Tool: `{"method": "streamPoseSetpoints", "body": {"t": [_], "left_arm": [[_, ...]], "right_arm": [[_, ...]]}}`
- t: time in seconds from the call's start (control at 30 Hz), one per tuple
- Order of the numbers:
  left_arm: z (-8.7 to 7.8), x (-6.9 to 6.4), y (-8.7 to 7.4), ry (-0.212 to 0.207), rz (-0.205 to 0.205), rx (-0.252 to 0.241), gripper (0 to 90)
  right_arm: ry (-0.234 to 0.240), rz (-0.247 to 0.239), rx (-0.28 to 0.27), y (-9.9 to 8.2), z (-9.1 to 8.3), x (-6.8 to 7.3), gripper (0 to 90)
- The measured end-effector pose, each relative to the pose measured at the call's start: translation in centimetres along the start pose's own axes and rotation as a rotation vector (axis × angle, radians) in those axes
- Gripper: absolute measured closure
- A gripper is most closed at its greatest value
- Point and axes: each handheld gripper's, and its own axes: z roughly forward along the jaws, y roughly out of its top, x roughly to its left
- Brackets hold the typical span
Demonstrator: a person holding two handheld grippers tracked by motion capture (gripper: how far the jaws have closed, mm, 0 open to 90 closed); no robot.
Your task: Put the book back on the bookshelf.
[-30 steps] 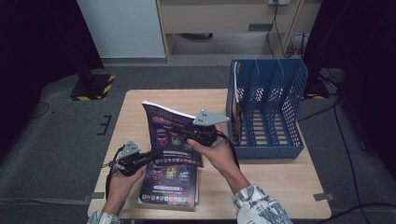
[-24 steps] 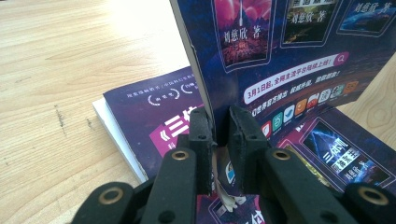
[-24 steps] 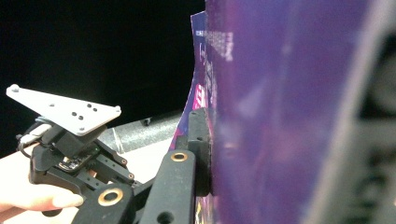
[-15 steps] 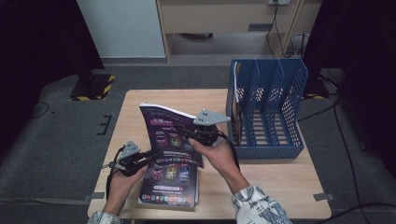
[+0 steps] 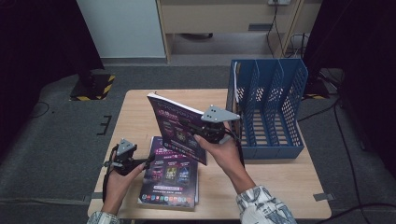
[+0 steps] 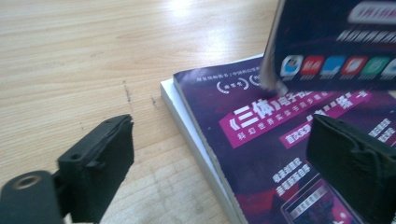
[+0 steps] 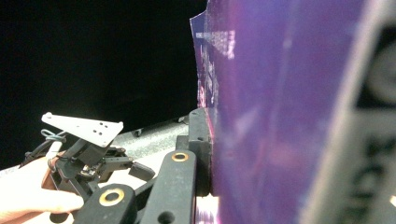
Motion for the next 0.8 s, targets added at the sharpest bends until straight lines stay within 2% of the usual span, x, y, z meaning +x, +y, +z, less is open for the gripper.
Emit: {"method": "streamPoseSetpoints", "body": {"t": [0.03, 0.3, 0.43, 0.8], "left_arm": [[0.0, 0.0, 0.0, 0.004, 0.002, 0.005, 3.1], [0.5, 0.2, -0.5, 0.029, 0.015, 0.051, 4.1], [0.5, 0.3, -0.5, 0.043, 0.024, 0.052, 4.3], [0.5, 0.4, -0.6, 0.048, 0.031, 0.065, 4.9]], "right_arm": [[-0.01, -0.002, -0.002, 0.1, -0.4, -0.2, 82.8], [-0.033, -0.003, -0.013, 0.3, -2.0, -0.8, 82.8], [-0.044, 0.0, -0.013, 0.1, -2.9, -1.2, 82.8], [-0.061, 0.002, -0.017, -0.3, -5.1, -1.9, 82.8]]}}
